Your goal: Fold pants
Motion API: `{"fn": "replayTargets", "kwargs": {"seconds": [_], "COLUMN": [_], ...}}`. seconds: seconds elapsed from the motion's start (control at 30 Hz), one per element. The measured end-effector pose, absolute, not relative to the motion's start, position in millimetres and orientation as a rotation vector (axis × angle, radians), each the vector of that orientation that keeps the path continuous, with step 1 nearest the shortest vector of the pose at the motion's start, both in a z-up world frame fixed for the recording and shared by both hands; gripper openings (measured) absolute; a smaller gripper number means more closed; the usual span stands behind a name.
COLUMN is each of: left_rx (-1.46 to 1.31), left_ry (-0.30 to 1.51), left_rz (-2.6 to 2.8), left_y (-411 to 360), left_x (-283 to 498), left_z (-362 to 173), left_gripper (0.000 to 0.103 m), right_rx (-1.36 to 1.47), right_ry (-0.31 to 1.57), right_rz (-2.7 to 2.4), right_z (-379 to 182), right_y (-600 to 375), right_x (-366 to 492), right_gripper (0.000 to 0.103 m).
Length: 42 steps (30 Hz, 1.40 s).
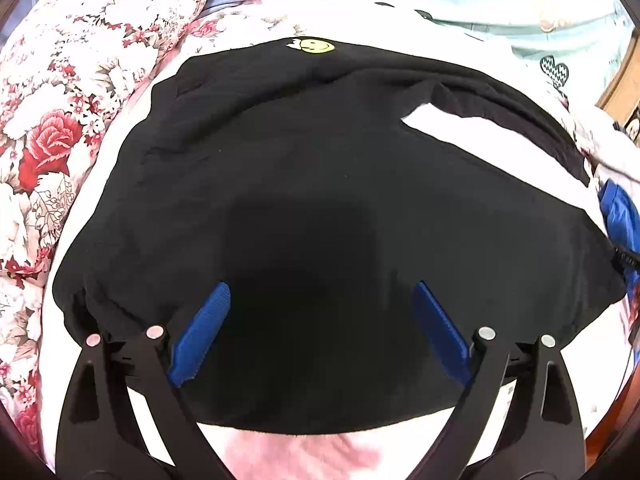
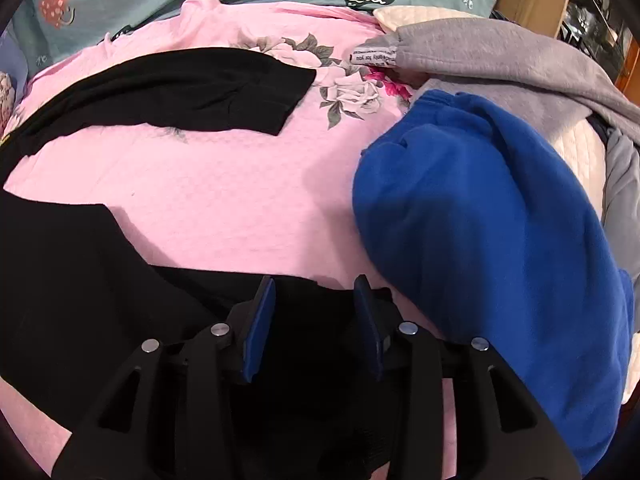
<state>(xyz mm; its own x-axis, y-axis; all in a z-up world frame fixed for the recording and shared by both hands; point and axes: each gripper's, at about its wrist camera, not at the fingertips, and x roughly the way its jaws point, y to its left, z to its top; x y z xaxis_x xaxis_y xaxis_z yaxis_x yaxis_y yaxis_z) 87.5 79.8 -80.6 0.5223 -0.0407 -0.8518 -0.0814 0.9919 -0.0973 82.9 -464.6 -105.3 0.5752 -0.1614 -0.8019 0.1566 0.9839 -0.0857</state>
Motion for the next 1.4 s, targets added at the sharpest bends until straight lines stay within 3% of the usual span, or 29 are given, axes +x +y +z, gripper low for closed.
{"fn": "replayTargets", "kwargs": {"seconds": [0.17, 0.23, 0.3, 0.33, 0.53, 0.6, 0.67, 0.73, 0.93, 1.13, 1.4], "left_rx": [-0.141, -0.146, -0.158, -0.168, -0.168, -0.151, -0.127, -0.122, -0.192, -0.276, -0.225], "left_ry": [1.013, 1.027, 1.043, 1.051, 1.05, 1.026, 1.005, 0.971, 0.784, 0.698, 0.828], "left_rz": [0.032, 0.037, 0.042, 0.044, 0.084, 0.092, 0.112, 0.125, 0.109, 0.002, 0.077], "left_y": [86.4, 86.9, 88.9, 90.5, 97.7, 99.5, 101.8, 106.3, 106.4, 76.4, 103.9], "left_x": [81.2, 84.9, 86.6, 87.3, 89.5, 88.7, 88.7, 89.3, 105.0, 129.1, 137.2], "left_z": [-78.0, -81.6, -84.9, -86.6, -86.6, -81.0, -74.4, -65.3, -21.5, -3.0, -56.8], "left_gripper": [0.094, 0.094, 0.094, 0.094, 0.094, 0.094, 0.094, 0.094, 0.094, 0.094, 0.094], "right_rx": [0.15, 0.078, -0.014, -0.031, -0.027, -0.07, -0.273, -0.335, 0.005, 0.382, 0.63], "right_ry": [0.922, 0.933, 0.939, 0.943, 0.803, 0.914, 0.877, 0.877, 0.646, 0.751, 0.789], "right_rz": [-0.048, -0.059, -0.074, -0.076, -0.233, -0.265, -0.387, -0.417, -0.2, -0.139, -0.235], "right_z": [-98.1, -101.8, -104.0, -102.6, -75.7, -102.2, -108.0, -98.8, -33.6, -55.0, -90.1], "right_y": [-481.3, -475.2, -462.7, -459.9, -464.7, -466.8, -450.2, -440.3, -431.1, -419.4, -405.6], "right_x": [68.4, 69.1, 71.6, 73.1, 77.9, 96.5, 100.5, 101.3, 91.5, 152.5, 197.5], "right_gripper": [0.041, 0.039, 0.033, 0.012, 0.011, 0.019, 0.061, 0.062, 0.062, 0.062, 0.057]}}
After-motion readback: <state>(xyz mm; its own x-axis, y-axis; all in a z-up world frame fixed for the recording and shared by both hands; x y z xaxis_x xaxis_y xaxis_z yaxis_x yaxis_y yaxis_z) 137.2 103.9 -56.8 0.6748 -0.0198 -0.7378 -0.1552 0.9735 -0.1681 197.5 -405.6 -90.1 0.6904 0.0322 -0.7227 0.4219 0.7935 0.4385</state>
